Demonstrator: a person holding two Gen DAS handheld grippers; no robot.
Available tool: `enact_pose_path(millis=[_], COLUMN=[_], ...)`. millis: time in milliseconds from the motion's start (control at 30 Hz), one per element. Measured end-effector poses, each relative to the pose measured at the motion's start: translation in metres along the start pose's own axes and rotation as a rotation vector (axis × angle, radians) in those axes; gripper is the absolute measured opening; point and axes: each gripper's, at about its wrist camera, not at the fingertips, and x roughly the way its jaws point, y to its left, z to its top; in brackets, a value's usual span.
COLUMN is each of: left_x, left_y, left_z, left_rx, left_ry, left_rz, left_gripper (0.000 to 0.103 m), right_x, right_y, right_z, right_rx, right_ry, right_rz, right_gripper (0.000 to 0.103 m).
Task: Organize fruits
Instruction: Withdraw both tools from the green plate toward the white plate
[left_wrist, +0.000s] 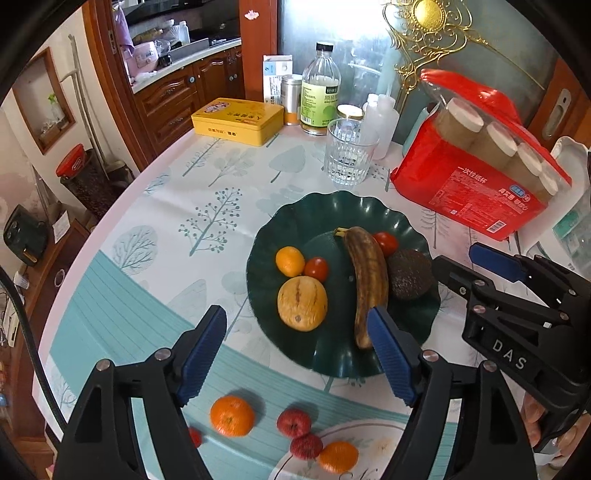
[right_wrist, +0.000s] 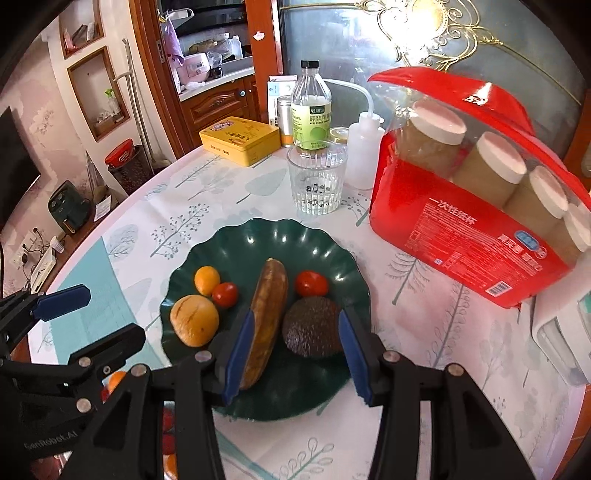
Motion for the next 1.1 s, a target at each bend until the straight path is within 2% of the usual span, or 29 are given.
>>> enact_pose_path(millis=[567, 867, 1100], left_x=[-0.067, -0.094, -0.102], left_y=[0.017, 0.033, 0.057], left_z=[-0.048, -0.078, -0.101], left_rx=[-0.04, -0.062, -0.11], left_ry=[-0.026, -0.041, -0.029], left_rz=[-0.002, -0.006, -0.004], left_gripper=[0.081, 0.081, 0.081], right_x=[-0.063, -0.08, -0.076], right_y=[0.029, 0.039, 0.044], right_z=[-0.039, -0.064, -0.085], right_rx=[-0.014, -0.033, -0.028], right_ry=[-0.001, 0.011, 0.05], right_rz=[0.074, 0.108, 0.141], right_gripper=[0.048, 0.048, 0.048])
